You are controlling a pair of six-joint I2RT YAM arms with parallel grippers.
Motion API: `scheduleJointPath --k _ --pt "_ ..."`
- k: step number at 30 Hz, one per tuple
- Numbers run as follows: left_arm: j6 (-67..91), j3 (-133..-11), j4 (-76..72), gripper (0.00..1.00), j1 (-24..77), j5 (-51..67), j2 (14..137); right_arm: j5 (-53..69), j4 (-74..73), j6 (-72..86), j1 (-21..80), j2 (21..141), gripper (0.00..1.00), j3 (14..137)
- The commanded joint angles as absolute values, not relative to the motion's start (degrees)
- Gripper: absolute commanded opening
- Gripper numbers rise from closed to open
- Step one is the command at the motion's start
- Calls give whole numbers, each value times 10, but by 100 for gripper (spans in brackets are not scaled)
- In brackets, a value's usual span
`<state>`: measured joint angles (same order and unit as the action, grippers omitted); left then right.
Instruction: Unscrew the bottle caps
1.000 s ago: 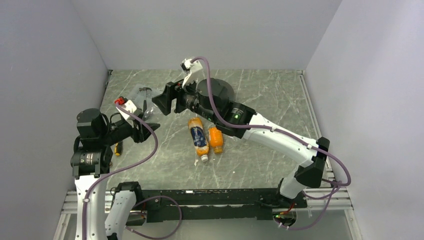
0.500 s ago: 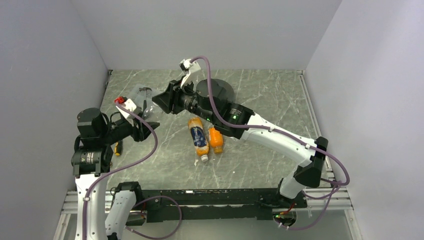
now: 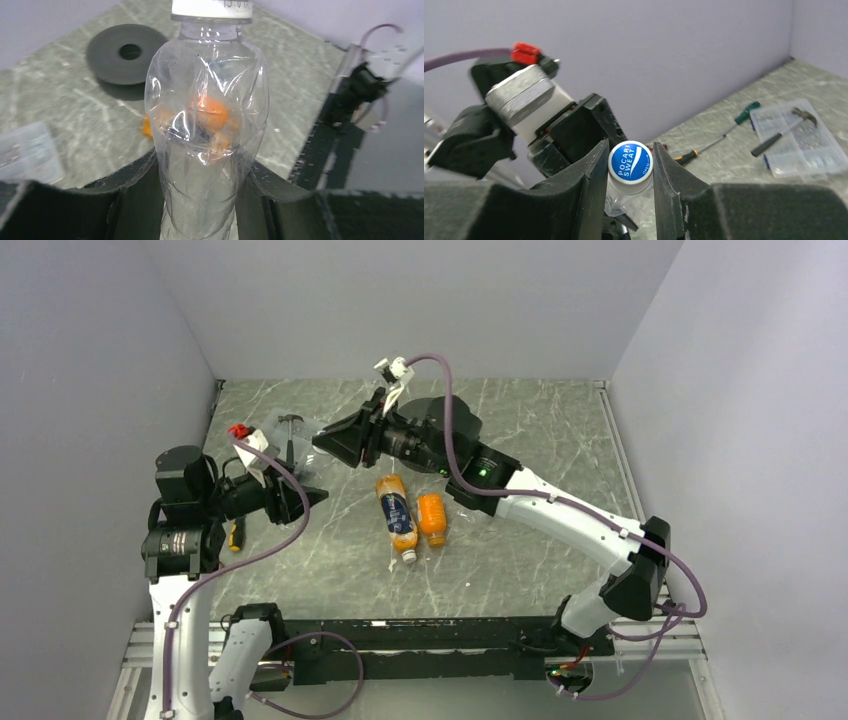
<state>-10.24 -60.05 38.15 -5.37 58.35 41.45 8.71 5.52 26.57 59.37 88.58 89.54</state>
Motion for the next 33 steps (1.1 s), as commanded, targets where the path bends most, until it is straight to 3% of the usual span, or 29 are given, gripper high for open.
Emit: scheduleJointPath --k 1,7,13,14,16,18,21,26,33 --pt "-47 -647 366 27 -52 720 422 280 180 261 574 840 3 846" --pt "-40 -688 428 28 -52 841 450 395 243 269 557 831 0 815" --pt "-154 -733 567 28 -52 868 474 432 263 284 530 824 2 808" --pt "-170 -733 580 28 -52 859 476 415 247 277 528 822 13 813" --pt "-198 -728 593 27 -51 823 474 354 197 254 528 816 52 823" --pt "-202 -708 566 26 -52 770 466 285 158 239 537 807 79 828" --pt "-198 -665 501 26 -52 682 436 138 113 199 581 788 93 832" --pt "-190 -605 404 26 -52 592 387 -56 27 198 639 814 94 885" --pt "-189 -592 373 25 -52 540 372 -94 -48 251 641 872 83 958"
